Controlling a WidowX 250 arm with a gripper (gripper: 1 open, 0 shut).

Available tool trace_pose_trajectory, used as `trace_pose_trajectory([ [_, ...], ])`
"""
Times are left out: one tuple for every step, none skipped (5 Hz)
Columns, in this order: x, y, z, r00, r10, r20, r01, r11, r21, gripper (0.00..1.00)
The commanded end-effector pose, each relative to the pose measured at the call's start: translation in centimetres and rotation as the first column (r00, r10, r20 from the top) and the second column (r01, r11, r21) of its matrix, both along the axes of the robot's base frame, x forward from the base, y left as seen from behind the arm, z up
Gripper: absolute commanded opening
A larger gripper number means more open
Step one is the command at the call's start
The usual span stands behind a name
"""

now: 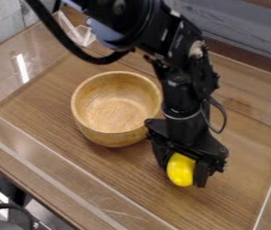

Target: Remove the lemon from inside the brown bowl and put it on the table

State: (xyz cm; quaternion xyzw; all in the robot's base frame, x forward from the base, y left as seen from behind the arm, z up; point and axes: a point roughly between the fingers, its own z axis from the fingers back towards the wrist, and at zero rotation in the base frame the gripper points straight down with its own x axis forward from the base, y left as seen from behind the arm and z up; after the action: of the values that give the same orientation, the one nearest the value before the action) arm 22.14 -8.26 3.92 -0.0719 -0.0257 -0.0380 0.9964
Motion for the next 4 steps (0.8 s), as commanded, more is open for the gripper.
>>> trace_pose_trajectory([
  [1.26, -0.08, 0.77, 0.999, 0.012, 0.047, -0.011, 1.0, -0.011, 0.0],
  [1.48, -0.06, 0.63, 0.999, 0.019, 0.047, -0.019, 1.0, -0.011, 0.0],
  [1.66, -0.02, 0.48, 0.999, 0.024, 0.046, -0.023, 1.0, -0.008, 0.0],
  [1.8, 0.02, 0.4, 0.999, 0.029, 0.044, -0.028, 1.0, -0.007, 0.0],
])
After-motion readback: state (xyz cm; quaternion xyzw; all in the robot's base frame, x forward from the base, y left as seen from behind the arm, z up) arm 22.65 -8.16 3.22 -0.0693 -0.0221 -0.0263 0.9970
